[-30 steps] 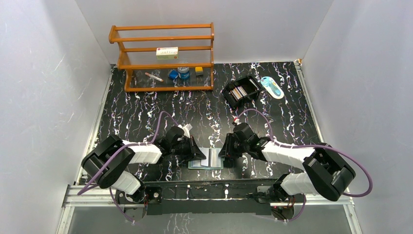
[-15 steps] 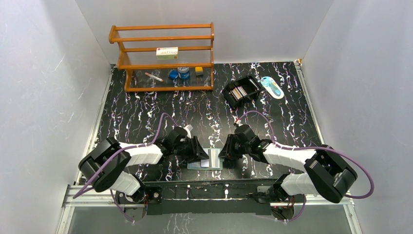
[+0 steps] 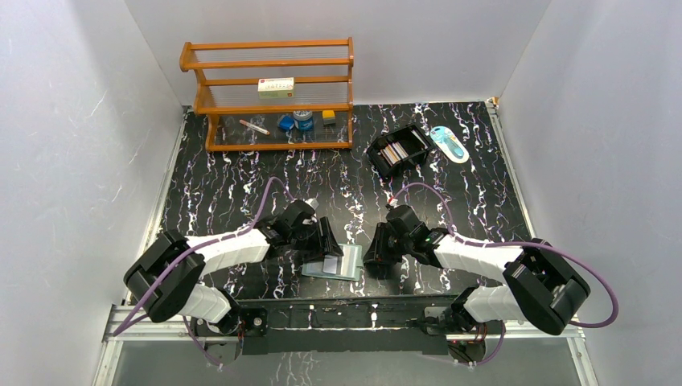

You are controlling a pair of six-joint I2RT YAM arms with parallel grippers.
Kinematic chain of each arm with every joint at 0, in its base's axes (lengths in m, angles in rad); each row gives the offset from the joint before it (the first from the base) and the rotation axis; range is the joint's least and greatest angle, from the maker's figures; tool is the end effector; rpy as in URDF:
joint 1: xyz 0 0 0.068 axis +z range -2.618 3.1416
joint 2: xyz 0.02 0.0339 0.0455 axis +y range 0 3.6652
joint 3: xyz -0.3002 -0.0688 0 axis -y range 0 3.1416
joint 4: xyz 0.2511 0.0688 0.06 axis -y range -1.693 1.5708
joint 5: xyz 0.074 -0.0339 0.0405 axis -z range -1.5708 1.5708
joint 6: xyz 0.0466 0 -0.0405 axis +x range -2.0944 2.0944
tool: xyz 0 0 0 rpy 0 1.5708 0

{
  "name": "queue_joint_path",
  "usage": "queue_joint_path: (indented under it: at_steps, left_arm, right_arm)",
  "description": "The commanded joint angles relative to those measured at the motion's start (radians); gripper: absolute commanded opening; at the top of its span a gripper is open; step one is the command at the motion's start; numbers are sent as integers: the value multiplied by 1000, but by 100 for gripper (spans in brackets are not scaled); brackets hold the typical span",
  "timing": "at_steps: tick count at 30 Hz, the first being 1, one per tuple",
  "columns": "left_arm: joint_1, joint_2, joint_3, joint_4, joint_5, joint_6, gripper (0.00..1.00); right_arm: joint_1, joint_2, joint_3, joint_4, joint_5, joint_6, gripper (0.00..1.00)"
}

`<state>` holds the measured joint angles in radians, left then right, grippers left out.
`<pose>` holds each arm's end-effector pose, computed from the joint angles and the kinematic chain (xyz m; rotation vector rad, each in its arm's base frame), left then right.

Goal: Put the credit cards into the card holder
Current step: Insert the credit card into the card holder.

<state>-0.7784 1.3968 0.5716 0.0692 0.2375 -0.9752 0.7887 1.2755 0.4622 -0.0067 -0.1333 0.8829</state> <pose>0.1840 -0.1969 0.1836 -0.1219 2.5938 -1.0581 0.1582 0.1681 0.1716 0.0540 2.5962 0.8751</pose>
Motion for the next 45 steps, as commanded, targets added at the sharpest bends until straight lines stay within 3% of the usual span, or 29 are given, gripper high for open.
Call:
queue_joint_path:
  at_steps: [1,8,19,45]
  left_arm:
    - [1,-6,28,-138,-73,49,54]
    - [1,-17,115,-248,-121,103,56]
    - [1,-14,125,-261,-86,133,62]
    - [-29,77,106,-18,61,158,51]
  right_arm:
    - [6,-10,39,12,-8,-8,31]
    - [9,-2,31,49,-26,8,29]
    - [13,9,23,76,-30,10,29]
    - [58,147,23,226,-14,43,23]
